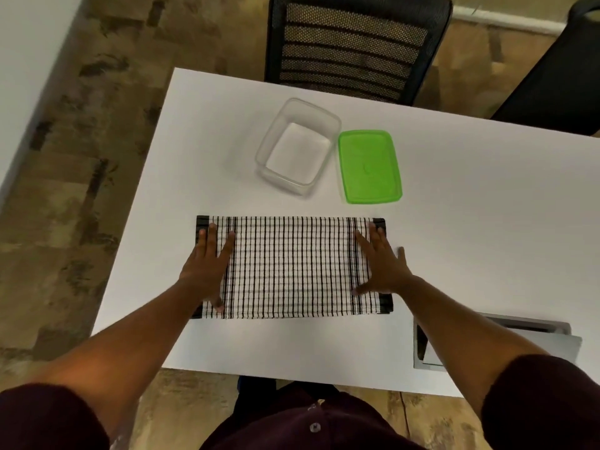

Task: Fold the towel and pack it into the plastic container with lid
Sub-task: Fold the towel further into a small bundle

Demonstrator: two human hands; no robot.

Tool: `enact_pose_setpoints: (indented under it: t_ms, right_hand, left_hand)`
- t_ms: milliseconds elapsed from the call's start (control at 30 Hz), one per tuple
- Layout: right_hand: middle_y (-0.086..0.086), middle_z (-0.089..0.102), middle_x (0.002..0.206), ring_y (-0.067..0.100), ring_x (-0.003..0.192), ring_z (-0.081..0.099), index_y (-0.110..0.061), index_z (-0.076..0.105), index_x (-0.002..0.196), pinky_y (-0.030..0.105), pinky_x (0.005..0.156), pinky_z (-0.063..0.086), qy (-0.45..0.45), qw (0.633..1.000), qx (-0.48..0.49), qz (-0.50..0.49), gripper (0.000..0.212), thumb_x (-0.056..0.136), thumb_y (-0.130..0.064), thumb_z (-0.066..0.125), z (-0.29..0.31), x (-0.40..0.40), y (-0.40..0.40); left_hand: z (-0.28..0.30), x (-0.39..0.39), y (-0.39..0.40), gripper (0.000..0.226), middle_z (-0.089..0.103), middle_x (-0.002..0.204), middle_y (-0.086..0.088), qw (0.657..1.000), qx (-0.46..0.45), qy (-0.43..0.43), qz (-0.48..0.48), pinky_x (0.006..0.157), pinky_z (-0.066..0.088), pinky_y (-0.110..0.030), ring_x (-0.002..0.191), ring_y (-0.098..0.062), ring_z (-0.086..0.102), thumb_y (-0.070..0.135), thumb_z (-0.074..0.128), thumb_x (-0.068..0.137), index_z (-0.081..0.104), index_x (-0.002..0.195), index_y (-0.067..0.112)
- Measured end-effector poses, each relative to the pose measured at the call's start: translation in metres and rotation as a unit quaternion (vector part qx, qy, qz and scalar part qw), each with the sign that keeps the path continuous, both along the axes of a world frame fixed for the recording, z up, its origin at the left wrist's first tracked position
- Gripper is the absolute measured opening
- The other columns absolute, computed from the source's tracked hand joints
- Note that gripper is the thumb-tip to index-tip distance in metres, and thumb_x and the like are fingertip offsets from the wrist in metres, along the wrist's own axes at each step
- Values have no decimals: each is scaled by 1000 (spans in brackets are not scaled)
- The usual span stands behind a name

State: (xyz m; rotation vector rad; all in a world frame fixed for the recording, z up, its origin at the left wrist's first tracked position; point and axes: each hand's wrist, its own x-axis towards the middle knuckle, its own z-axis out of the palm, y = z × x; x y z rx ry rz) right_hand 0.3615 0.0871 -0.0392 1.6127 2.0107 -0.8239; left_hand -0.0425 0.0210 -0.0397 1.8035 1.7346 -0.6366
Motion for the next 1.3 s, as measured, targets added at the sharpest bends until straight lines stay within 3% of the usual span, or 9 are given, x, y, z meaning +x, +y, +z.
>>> enact_pose_setpoints:
  t_ms: [133,267,467,600,700,900,1067,1200,1300]
  right_hand:
    - [11,21,166,30,153,23,-15,34,156,55,117,35,97,963,141,-206,96,79,-47,81,2,-8,-13]
    - [17,46,141,40,133,47,-10,43,144,56,105,44,30,895,136,-424,76,84,-43,75,2,-22,-28]
    - [11,61,126,37,118,60,-10,50,128,53,104,46,9,875,61,-481,59,84,-43,74,-7,-22,-44]
    - [12,76,104,29,90,70,-18,66,91,48,92,59,122,866,7,-485,14,84,-25,75,-6,-14,-35]
    - [12,77,102,31,93,74,-20,70,89,49,90,61,231,820,-25,-523,9,83,-17,76,0,-10,-33]
    - [17,71,123,37,109,71,-17,58,131,52,88,61,386,714,-115,-572,38,95,-15,67,19,4,-31]
    - [9,71,126,30,106,71,-34,46,143,47,87,60,433,737,-119,-504,51,100,-13,60,42,-16,-25]
    - [7,71,106,14,76,69,-42,43,145,27,59,55,421,786,-91,-443,53,102,-13,53,59,-76,-21]
    - [4,66,126,12,96,66,-33,42,149,25,77,55,425,824,-64,-370,52,103,-8,47,63,-132,-25]
  left_hand:
    - [3,6,-3,164,-42,154,-23,999,12,-11,-27,125,-2,-53,145,-42,-32,61,89,51,-32,150,12]
    - [-2,30,-20,136,-32,162,-9,989,91,-115,-27,126,2,-51,151,-31,-24,81,63,67,-18,157,17]
    - [-27,82,-50,117,-35,161,1,987,77,-135,-38,123,-4,-59,149,-30,-30,88,43,71,-22,154,36]
    - [-35,87,-53,119,-41,158,2,988,83,-125,-28,121,-10,-59,147,-31,-35,84,48,72,-26,153,35]
    - [-36,81,-52,120,-41,158,2,988,80,-124,-41,121,-11,-57,147,-31,-34,84,49,72,-28,151,37]
    - [-31,75,-48,111,-33,162,2,984,64,-161,-35,122,-10,-54,149,-29,-30,77,52,79,-12,157,32]
    - [-24,66,-50,94,-12,168,2,959,101,-260,61,126,2,-47,154,-21,-17,62,58,89,14,159,19]
    - [-18,42,-56,80,-1,169,1,930,144,-294,166,123,8,-39,155,-20,-8,46,61,94,26,156,12]
    - [-18,8,-65,75,2,169,-4,944,159,-225,180,124,12,-41,156,-25,-3,34,61,96,24,157,10]
